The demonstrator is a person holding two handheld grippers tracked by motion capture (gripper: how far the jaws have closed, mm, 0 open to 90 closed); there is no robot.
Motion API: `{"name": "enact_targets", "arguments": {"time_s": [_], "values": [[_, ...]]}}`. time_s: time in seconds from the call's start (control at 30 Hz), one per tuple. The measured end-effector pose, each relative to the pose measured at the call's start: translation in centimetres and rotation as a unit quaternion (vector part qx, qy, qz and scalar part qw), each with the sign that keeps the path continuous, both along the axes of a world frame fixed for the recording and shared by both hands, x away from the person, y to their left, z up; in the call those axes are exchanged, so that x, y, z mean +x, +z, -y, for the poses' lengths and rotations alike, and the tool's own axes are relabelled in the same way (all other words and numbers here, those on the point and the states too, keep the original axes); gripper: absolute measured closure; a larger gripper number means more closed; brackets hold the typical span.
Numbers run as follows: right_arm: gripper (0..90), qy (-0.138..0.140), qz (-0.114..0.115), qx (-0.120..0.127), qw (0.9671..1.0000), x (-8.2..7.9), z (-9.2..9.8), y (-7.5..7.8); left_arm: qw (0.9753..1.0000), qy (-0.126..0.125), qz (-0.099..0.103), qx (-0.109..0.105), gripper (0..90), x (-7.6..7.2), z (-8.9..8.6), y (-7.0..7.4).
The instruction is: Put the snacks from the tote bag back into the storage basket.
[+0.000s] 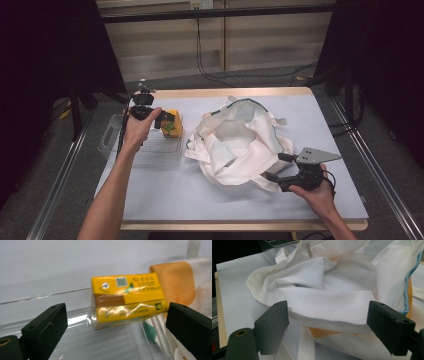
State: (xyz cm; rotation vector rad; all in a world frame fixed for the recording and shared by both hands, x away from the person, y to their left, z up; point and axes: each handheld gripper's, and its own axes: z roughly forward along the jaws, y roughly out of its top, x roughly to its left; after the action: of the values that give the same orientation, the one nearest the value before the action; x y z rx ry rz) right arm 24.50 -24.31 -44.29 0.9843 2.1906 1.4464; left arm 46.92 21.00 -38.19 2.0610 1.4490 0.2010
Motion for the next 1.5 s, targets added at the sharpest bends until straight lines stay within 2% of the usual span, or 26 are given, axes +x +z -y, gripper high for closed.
{"name": "enact_targets", "arguments": {"time_s": [0.07,0.13,0.17,0.23,0.33,0.47,0.5,0.6,0.63,0.67,0.7,0.8,0.9,0.93,1.0,1.07,1.17,1.23,1.3,1.33,1.37,1.4,1.47,1.5], "values": [[17.6,0.001,0.0,0.0,1.0,0.0,0.0,0.0,1.0,0.002,0.005,-0.001,3.9,-0.1,-0.3,0.0],[17.6,0.001,0.0,0.0,1.0,0.0,0.0,0.0,0.9998,0.001,0.013,-0.013,3.9,-0.3,-0.7,0.0],[17.6,0.001,0.0,0.0,1.0,0.0,0.0,0.0,0.9998,-0.009,0.017,-0.01,3.9,-0.5,-1.0,0.1],[17.6,0.0,0.0,-0.001,1.0,0.1,0.0,0.0,0.9991,-0.016,0.033,-0.022,3.9,-0.9,-1.3,0.2],[17.6,0.001,0.0,0.0,1.0,0.1,0.0,-0.1,0.9983,-0.029,0.047,-0.02,3.8,-1.4,-1.7,0.3],[17.6,0.001,0.0,0.0,1.0,0.1,0.0,0.0,0.9963,-0.036,0.069,-0.036,3.8,-2.3,-2.2,0.5],[17.6,0.002,0.0,0.001,1.0,0.1,0.0,-0.1,0.9959,-0.043,0.075,-0.027,3.8,-2.5,-2.4,0.5],[17.6,0.0,-0.001,0.002,1.0,0.1,0.0,0.0,0.9936,-0.065,0.088,-0.028,4.7,-3.1,-2.8,0.4],[17.6,0.001,0.0,0.003,1.0,0.1,0.0,0.0,0.992,-0.066,0.097,-0.047,5.0,-3.3,-3.1,0.3],[17.6,0.001,0.001,0.003,1.0,0.1,0.0,0.0,0.9911,-0.062,0.103,-0.056,5.2,-3.6,-3.5,0.4],[17.6,-0.001,0.001,0.002,1.0,0.1,0.0,0.0,0.9903,-0.061,0.112,-0.055,5.3,-3.9,-3.7,0.4],[17.5,-0.002,0.002,0.003,1.0,0.0,0.1,0.0,0.9895,-0.067,0.118,-0.049,5.2,-4.5,-4.1,0.4],[17.4,-0.003,0.002,0.004,1.0,0.0,0.1,0.1,0.9845,-0.07,0.142,-0.075,5.2,-5.6,-4.6,0.5],[17.3,-0.004,0.003,0.005,1.0,0.0,0.1,0.1,0.9838,-0.076,0.145,-0.074,5.1,-5.8,-4.7,0.6],[17.0,-0.004,0.005,0.007,1.0,-0.1,0.2,0.2,0.9796,-0.079,0.166,-0.082,3.5,-6.7,-4.9,0.5],[16.3,-0.003,0.006,0.01,0.9999,-0.1,0.2,0.3,0.976,-0.092,0.183,-0.074,2.6,-7.7,-5.2,0.3],[14.8,-0.001,0.01,0.018,0.9998,-0.2,0.2,0.4,0.9736,-0.091,0.2,-0.063,3.1,-8.8,-5.4,0.2],[14.0,0.0,0.014,0.018,0.9997,-0.2,0.2,0.4,0.9684,-0.091,0.216,-0.084,3.5,-9.7,-5.6,0.0],[12.7,-0.002,0.014,0.019,0.9997,-0.2,0.2,0.5,0.9646,-0.085,0.237,-0.077,3.5,-10.7,-5.6,0.0],[12.3,-0.002,0.015,0.021,0.9997,-0.3,0.2,0.5,0.9637,-0.09,0.237,-0.083,3.5,-11.1,-5.7,-0.1],[12.1,-0.002,0.015,0.023,0.9996,-0.3,0.2,0.6,0.9612,-0.087,0.245,-0.093,3.6,-11.5,-5.8,-0.1],[11.9,-0.003,0.016,0.024,0.9996,-0.3,0.3,0.6,0.9595,-0.081,0.253,-0.094,3.6,-12.0,-5.9,-0.1],[11.6,-0.006,0.016,0.025,0.9995,-0.4,0.4,0.7,0.9598,-0.088,0.247,-0.101,3.7,-12.9,-6.0,-0.3],[11.5,-0.009,0.018,0.025,0.9995,-0.4,0.4,0.8,0.9591,-0.09,0.251,-0.096,3.7,-13.4,-6.1,-0.5]]}}
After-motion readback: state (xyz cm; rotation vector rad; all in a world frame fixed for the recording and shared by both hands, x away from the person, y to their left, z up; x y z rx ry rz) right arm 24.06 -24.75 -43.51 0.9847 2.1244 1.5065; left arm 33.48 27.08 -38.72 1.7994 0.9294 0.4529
